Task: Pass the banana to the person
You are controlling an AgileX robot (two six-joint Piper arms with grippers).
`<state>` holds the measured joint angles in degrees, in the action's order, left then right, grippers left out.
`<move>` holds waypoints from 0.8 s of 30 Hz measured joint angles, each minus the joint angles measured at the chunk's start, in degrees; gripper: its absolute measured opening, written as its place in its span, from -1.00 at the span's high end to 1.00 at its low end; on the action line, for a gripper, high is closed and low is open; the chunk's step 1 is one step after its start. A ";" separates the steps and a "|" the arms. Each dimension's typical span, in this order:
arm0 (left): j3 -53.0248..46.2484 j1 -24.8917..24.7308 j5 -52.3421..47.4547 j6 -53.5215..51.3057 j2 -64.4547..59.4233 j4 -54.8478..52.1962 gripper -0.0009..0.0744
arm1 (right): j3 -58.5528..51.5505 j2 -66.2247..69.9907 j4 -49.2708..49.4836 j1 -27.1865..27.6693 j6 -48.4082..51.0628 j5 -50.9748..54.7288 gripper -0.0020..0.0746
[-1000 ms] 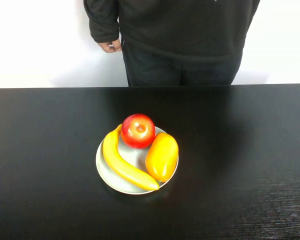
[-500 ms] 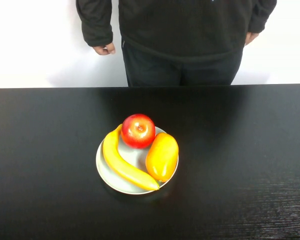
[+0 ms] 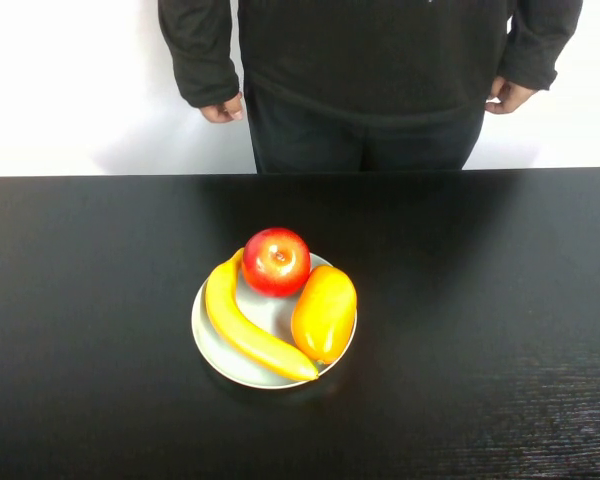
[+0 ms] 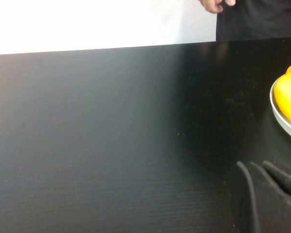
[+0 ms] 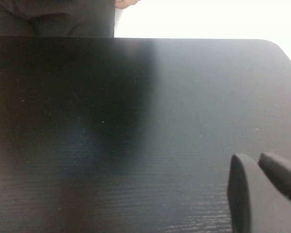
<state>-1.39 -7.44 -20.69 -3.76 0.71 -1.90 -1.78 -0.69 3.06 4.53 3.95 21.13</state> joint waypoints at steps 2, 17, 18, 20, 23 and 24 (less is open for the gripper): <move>0.00 0.00 0.00 0.00 0.00 0.00 0.99 | 0.00 0.00 0.00 0.00 0.00 0.00 0.97; -0.11 0.00 12.41 9.01 0.00 20.85 0.99 | 0.00 0.00 0.00 0.00 0.00 0.00 0.97; -0.11 0.00 13.72 9.74 0.00 22.02 0.99 | 0.00 0.00 0.00 0.00 0.00 0.00 0.97; -0.11 0.00 15.81 10.37 0.00 23.27 0.99 | 0.00 0.00 0.00 0.00 0.00 0.00 0.97; -0.11 0.00 17.41 12.48 0.00 25.63 0.99 | 0.00 0.00 0.00 0.00 0.00 0.00 0.97; -0.11 0.00 17.12 14.19 0.00 26.74 0.99 | 0.00 0.00 0.00 0.00 0.00 0.00 0.97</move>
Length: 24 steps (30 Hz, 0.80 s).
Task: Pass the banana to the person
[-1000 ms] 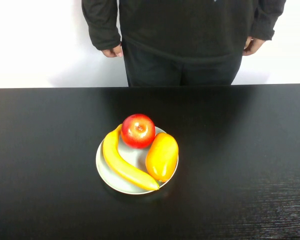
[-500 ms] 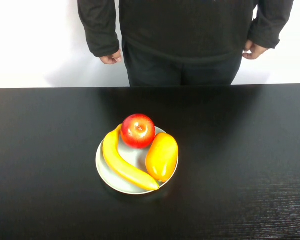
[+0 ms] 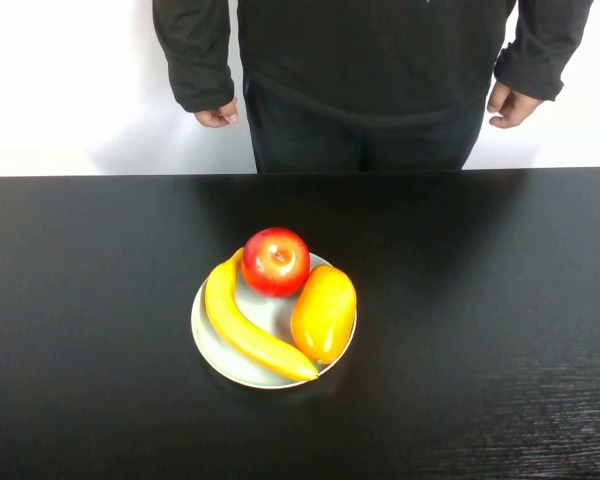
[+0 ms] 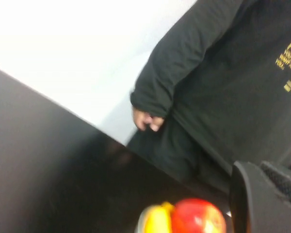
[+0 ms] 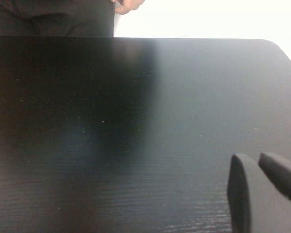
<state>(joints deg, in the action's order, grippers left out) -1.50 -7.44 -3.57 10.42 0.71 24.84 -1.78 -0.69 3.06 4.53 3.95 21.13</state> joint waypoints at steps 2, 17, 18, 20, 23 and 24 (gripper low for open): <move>0.50 0.00 -3.15 2.99 -0.41 1.88 0.99 | 0.00 0.00 0.00 0.00 0.00 0.00 0.97; 38.32 0.00 -48.69 -6.17 -46.21 1.97 0.99 | 0.00 0.00 0.00 0.00 0.00 0.00 0.97; 40.43 0.00 -49.67 -7.02 -49.76 1.99 0.99 | 0.00 0.00 0.00 0.00 0.00 0.00 0.97; 43.94 -0.27 -50.48 -8.44 -55.81 1.99 0.99 | 0.00 0.00 0.00 0.00 0.00 0.00 0.97; 49.13 -3.21 -50.10 -9.08 -65.03 0.85 0.99 | 0.00 0.00 0.00 0.00 0.00 0.00 0.97; 50.44 -4.53 -49.96 -8.74 -67.83 0.24 0.99 | 0.00 0.00 0.00 0.00 0.00 0.00 0.97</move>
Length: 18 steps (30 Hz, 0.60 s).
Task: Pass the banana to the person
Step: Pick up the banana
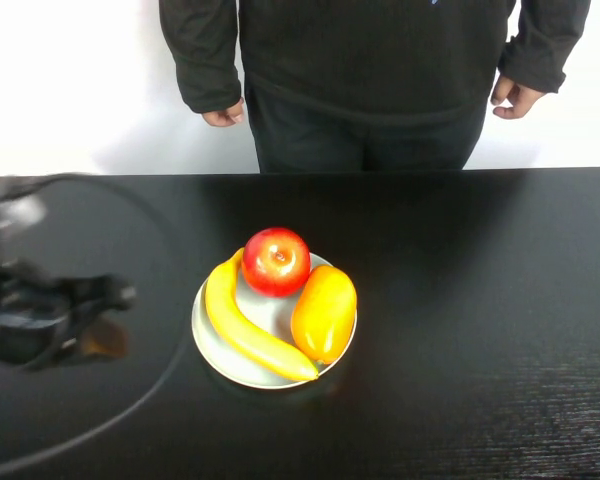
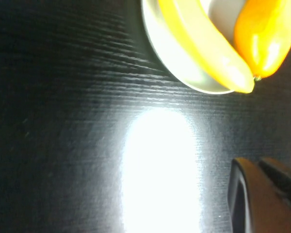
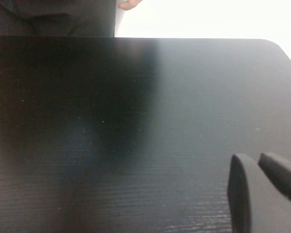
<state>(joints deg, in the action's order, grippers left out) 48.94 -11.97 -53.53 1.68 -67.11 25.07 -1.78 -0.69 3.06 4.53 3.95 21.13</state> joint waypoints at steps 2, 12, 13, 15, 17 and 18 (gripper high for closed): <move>3.26 -3.81 0.24 2.23 -5.42 -2.19 0.99 | 0.00 0.00 0.00 0.00 0.00 0.00 0.97; 14.87 -17.94 2.63 8.46 -24.53 -9.47 0.97 | 0.00 0.00 0.00 0.00 0.00 0.00 0.97; 15.42 -18.30 3.28 7.46 -25.76 -9.47 0.93 | 0.00 0.00 0.00 0.00 0.00 0.00 0.97; 16.42 -18.45 4.38 6.18 -27.89 -9.47 0.77 | 0.00 0.00 0.00 0.00 0.00 0.00 0.97; 17.47 -18.45 5.46 5.66 -30.27 -9.59 0.48 | 0.00 0.00 0.00 0.00 0.00 0.00 0.97; 17.84 -18.45 5.65 5.66 -31.42 -9.71 0.35 | 0.00 0.00 0.00 0.00 0.00 0.00 0.97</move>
<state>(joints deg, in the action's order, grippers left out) 66.78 -30.42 -47.87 7.34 -98.53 15.36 -1.78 -0.69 3.06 4.53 3.95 21.13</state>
